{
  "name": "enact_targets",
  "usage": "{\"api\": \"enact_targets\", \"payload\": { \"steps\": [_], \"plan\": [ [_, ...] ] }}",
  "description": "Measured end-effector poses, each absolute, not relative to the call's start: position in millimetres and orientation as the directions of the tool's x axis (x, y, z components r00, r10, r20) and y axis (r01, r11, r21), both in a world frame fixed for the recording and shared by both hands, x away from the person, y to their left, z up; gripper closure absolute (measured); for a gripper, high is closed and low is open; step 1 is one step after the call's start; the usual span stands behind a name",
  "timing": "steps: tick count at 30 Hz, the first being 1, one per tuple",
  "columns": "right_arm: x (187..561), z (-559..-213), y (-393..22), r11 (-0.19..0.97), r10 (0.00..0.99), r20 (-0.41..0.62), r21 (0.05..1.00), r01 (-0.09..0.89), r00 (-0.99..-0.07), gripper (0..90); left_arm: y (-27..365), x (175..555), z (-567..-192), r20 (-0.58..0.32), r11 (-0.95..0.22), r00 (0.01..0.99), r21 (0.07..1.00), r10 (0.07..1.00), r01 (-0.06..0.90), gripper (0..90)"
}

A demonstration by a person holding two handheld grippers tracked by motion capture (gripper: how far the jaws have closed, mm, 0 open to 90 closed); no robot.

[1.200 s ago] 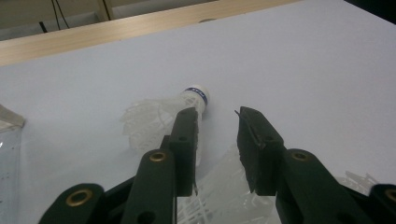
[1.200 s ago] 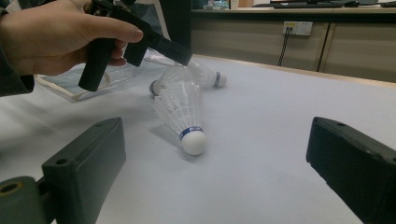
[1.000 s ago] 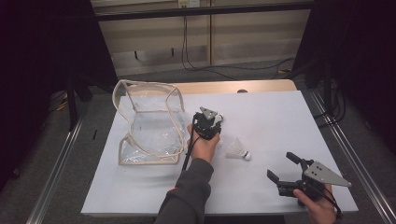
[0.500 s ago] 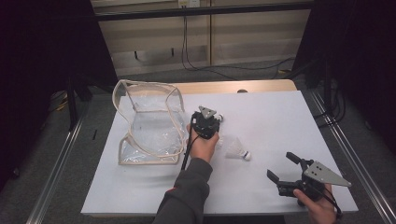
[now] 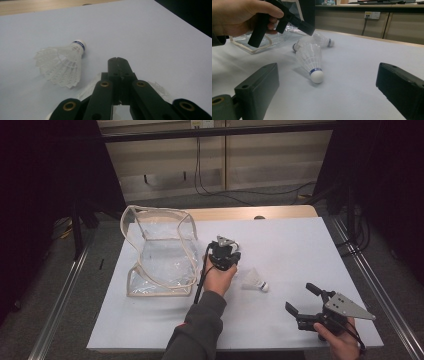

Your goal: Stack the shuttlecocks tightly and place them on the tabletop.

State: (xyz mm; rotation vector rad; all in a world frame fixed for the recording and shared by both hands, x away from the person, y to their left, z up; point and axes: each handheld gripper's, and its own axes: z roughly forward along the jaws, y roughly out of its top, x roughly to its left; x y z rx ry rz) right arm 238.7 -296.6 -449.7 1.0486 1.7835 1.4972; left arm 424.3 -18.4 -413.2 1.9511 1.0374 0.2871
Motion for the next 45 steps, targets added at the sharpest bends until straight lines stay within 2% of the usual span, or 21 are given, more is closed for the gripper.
{"api": "enact_targets", "payload": {
  "steps": [18,28,38,45],
  "plan": [
    [239,-450,-298,0.062,0.849,0.052,0.978,0.197,-0.525,4.1,-17,433,-416,-0.160,-0.255,0.602,0.800,0.782,0.543,89.6],
    [239,-450,-297,0.063,0.850,0.052,0.978,0.199,-0.524,4.1,-16,431,-413,-0.181,-0.239,0.611,0.806,0.771,0.541,87.3],
    [239,-450,-298,0.065,0.851,0.049,0.978,0.198,-0.522,4.1,-11,424,-409,-0.190,-0.240,0.628,0.811,0.755,0.534,79.2],
    [240,-450,-298,0.066,0.853,0.047,0.978,0.198,-0.519,4.1,-11,416,-403,-0.208,-0.219,0.632,0.820,0.747,0.529,65.0]
  ]
}}
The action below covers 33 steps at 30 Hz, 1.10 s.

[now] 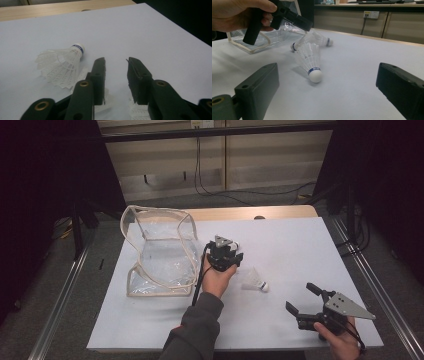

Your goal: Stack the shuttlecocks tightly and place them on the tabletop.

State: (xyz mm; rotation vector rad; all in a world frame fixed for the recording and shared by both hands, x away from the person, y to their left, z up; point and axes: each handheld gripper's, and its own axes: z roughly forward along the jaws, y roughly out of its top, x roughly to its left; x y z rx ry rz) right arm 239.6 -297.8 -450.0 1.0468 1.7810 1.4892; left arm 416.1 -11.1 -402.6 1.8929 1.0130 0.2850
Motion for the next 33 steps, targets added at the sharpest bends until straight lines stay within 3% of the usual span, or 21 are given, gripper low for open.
{"api": "enact_targets", "payload": {
  "steps": [5,11,16,33],
  "plan": [
    [239,-450,-297,0.066,0.852,0.050,0.977,0.201,-0.521,4.1,-11,411,-398,-0.211,-0.212,0.625,0.820,0.752,0.532,52.4],
    [238,-450,-297,0.069,0.853,0.047,0.977,0.202,-0.519,4.1,-7,409,-395,-0.221,-0.208,0.624,0.816,0.749,0.539,43.4],
    [239,-450,-298,0.074,0.854,0.041,0.977,0.198,-0.518,4.1,-6,406,-393,-0.234,-0.216,0.625,0.802,0.745,0.558,27.6],
    [241,-450,-297,0.083,0.858,0.032,0.976,0.200,-0.513,4.2,3,389,-395,-0.220,-0.231,0.651,0.813,0.727,0.534,14.6]
  ]
}}
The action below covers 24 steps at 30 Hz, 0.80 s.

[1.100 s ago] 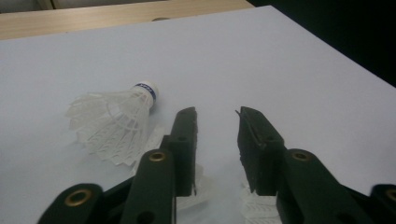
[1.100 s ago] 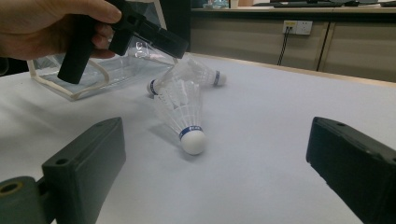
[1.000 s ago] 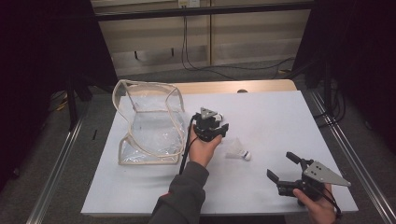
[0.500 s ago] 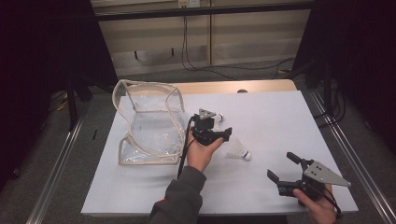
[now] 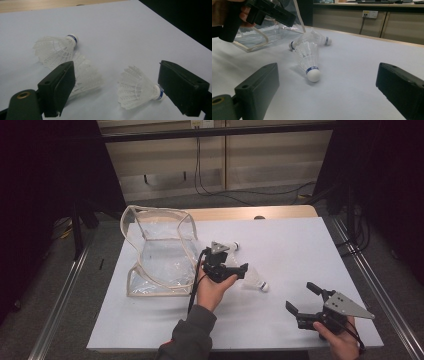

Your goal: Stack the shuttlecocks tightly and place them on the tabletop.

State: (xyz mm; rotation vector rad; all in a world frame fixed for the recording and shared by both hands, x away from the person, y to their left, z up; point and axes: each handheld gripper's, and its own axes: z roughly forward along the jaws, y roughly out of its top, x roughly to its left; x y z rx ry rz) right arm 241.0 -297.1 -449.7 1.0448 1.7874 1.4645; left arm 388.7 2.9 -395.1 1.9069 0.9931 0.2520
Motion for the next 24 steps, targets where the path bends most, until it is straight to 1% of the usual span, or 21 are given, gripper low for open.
{"api": "enact_targets", "payload": {
  "steps": [10,12,21,24],
  "plan": [
    [241,-449,-296,0.091,0.857,0.025,0.976,0.198,-0.514,4.2,7,377,-400,-0.235,-0.249,0.685,0.811,0.690,0.529,13.1],
    [241,-449,-296,0.090,0.857,0.024,0.976,0.197,-0.514,4.2,9,374,-401,-0.236,-0.256,0.694,0.811,0.680,0.526,11.6],
    [241,-449,-297,0.092,0.859,0.023,0.976,0.199,-0.511,4.2,16,363,-402,-0.233,-0.269,0.725,0.821,0.648,0.504,11.7],
    [241,-449,-297,0.091,0.859,0.024,0.976,0.197,-0.512,4.2,15,360,-403,-0.256,-0.264,0.734,0.818,0.629,0.511,11.1]
  ]
}}
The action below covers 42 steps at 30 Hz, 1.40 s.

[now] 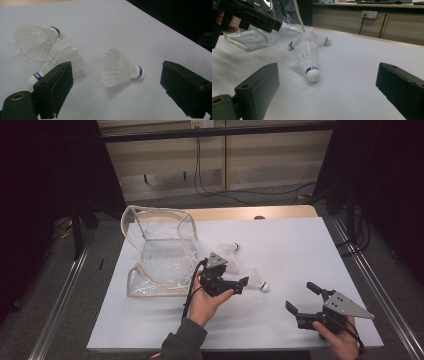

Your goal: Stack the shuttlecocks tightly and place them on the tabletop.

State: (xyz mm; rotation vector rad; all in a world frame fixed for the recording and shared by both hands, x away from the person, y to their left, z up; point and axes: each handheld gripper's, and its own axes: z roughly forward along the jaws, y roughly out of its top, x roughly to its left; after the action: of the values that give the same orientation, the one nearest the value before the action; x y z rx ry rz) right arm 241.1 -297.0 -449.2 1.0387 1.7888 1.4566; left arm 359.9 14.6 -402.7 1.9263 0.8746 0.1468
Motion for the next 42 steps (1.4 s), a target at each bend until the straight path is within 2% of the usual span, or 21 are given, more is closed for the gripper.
{"api": "enact_targets", "payload": {
  "steps": [30,42],
  "plan": [
    [242,-449,-298,0.086,0.861,0.029,0.976,0.201,-0.508,4.3,32,335,-419,-0.269,-0.287,0.789,0.827,0.552,0.483,9.1],
    [243,-449,-296,0.088,0.858,0.027,0.976,0.198,-0.513,4.3,49,330,-423,-0.259,-0.311,0.817,0.832,0.515,0.460,4.5]
  ]
}}
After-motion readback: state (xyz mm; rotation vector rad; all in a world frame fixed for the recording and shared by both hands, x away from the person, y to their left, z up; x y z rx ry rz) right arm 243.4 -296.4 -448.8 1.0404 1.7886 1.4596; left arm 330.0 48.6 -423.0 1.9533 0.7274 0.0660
